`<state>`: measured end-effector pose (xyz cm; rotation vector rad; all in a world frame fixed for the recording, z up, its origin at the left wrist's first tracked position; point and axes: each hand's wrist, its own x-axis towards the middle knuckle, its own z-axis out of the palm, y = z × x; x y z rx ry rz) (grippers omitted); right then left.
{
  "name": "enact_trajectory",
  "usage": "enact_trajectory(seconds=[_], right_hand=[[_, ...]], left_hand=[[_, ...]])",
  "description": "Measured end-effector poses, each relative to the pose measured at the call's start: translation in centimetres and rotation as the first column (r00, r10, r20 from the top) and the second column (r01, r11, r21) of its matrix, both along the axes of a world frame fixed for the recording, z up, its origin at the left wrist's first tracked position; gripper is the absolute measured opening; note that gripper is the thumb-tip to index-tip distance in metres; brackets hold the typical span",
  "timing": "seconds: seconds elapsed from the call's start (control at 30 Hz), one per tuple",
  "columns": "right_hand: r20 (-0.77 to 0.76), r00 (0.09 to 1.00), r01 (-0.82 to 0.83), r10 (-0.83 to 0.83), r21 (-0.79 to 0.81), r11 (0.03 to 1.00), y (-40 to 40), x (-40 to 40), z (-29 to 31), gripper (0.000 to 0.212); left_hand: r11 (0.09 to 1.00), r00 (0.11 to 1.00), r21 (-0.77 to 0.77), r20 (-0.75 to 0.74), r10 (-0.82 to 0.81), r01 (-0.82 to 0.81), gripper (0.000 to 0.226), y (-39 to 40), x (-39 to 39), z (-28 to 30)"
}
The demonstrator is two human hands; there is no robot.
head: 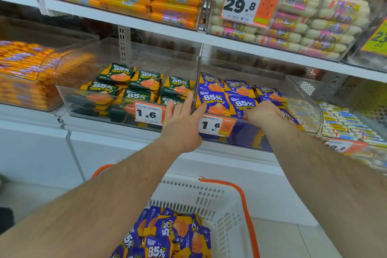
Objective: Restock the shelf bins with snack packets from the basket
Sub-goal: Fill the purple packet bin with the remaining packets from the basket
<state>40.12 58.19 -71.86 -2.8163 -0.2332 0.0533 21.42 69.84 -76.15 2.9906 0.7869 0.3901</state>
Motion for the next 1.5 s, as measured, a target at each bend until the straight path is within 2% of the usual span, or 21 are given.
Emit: enact_trajectory(seconds=[0.07,0.1,0.17,0.2,0.23,0.27,0.33,0.4,0.47,0.5,0.57,0.6,0.7,0.73,0.87,0.9,1.03,1.13,1.27,1.37,1.5], right_hand=[[0.266,0.963,-0.049,0.052,-0.02,0.999,-0.3,-1.4,-0.3,0.048],[0.467,0.876,-0.141,0.121,0.009,0.99,-0.3,-2.4,-0.7,0.043],[0.792,0.57,-0.424,0.218,0.056,0.904,0.1,-5.1,-2.0,0.032],[0.867,0.445,-0.543,0.226,0.061,0.837,0.6,-6.4,-3.0,0.028],[0.896,0.379,-0.631,0.23,0.069,0.773,1.2,-7.9,-4.1,0.025],[0.897,0.376,-0.689,0.233,0.102,0.718,1.9,-9.4,-5.7,0.023],[0.843,0.468,-0.732,0.265,0.202,0.65,3.3,-12.2,-9.6,0.02],[0.698,0.618,-0.71,0.362,0.298,0.638,3.9,-14.6,-14.8,0.015],[0.363,0.799,-0.596,0.48,0.375,0.71,3.4,-16.5,-20.1,0.01],[0.132,0.848,-0.523,0.513,0.365,0.77,3.1,-17.6,-22.6,0.01],[-0.289,0.833,-0.403,0.472,0.269,0.875,2.2,-19.2,-27.1,0.013],[-0.434,0.799,-0.348,0.416,0.231,0.909,1.6,-19.9,-29.1,0.013],[-0.699,0.66,-0.221,0.276,0.171,0.96,-0.3,-21.5,-32.9,0.016],[-0.74,0.618,-0.23,0.266,0.153,0.961,-0.8,-21.7,-33.7,0.013],[-0.806,0.541,-0.234,0.241,0.131,0.963,-1.7,-22.3,-35.4,0.038],[-0.805,0.544,-0.272,0.236,0.097,0.957,-1.8,-22.3,-35.7,0.039],[-0.788,0.561,-0.221,0.255,0.154,0.963,-1.9,-22.4,-35.5,0.045],[-0.791,0.59,0.03,0.164,0.224,0.974,-1.7,-22.6,-35.1,0.03],[-0.803,0.582,0.145,0.125,0.254,0.956,-1.7,-22.3,-34.0,0.022],[-0.78,0.615,0.132,0.116,0.247,0.96,-1.5,-21.6,-32.7,0.005],[-0.733,0.651,0.06,0.195,0.306,0.95,-0.8,-21.1,-31.2,0.022]], left_hand=[[1.0,1.0,-0.016,-0.008,-0.014,0.014,0.096,0.1,0.0,0.0],[0.999,1.0,-0.035,-0.004,-0.029,0.029,0.099,0.0,-0.1,0.0],[0.994,0.995,-0.072,0.066,-0.08,0.084,0.103,-0.3,-1.1,-0.7],[0.99,0.983,-0.073,0.146,-0.112,0.123,0.104,-0.6,-2.0,-1.4],[0.984,0.959,-0.063,0.24,-0.148,0.168,0.103,-0.9,-3.1,-2.4],[0.978,0.936,-0.057,0.306,-0.173,0.2,0.1,-1.0,-4.3,-3.8],[0.972,0.931,-0.131,0.336,-0.144,0.197,0.092,-1.0,-7.0,-7.3],[0.941,0.97,-0.314,0.238,-0.048,0.124,0.085,-0.7,-9.5,-10.8],[0.844,0.994,-0.536,0.083,0.077,-0.021,0.076,-0.6,-11.6,-13.7],[0.777,0.991,-0.621,-0.002,0.13,-0.104,0.072,-0.5,-12.7,-14.9],[0.67,0.979,-0.716,-0.106,0.172,-0.196,0.065,-0.6,-14.6,-16.9],[0.634,0.974,-0.741,-0.139,0.179,-0.222,0.061,-0.6,-15.3,-17.7],[0.563,0.963,-0.782,-0.189,0.194,-0.267,0.052,-0.8,-16.6,-19.3],[0.546,0.959,-0.79,-0.196,0.203,-0.277,0.051,-0.8,-16.8,-19.6],[0.478,0.949,-0.824,-0.214,0.233,-0.304,0.052,-0.7,-16.6,-20.5],[0.474,0.947,-0.826,-0.216,0.236,-0.306,0.051,-0.7,-16.5,-20.6],[0.479,0.945,-0.82,-0.216,0.247,-0.313,0.05,-1.1,-16.5,-20.8],[0.474,0.938,-0.816,-0.231,0.258,-0.331,0.051,-1.1,-16.8,-20.8],[0.456,0.936,-0.824,-0.245,0.252,-0.338,0.051,-1.3,-17.2,-20.9],[0.416,0.932,-0.843,-0.247,0.264,-0.341,0.051,-1.8,-17.2,-20.7],[0.38,0.931,-0.863,-0.235,0.279,-0.332,0.052,-2.0,-17.1,-20.1]])
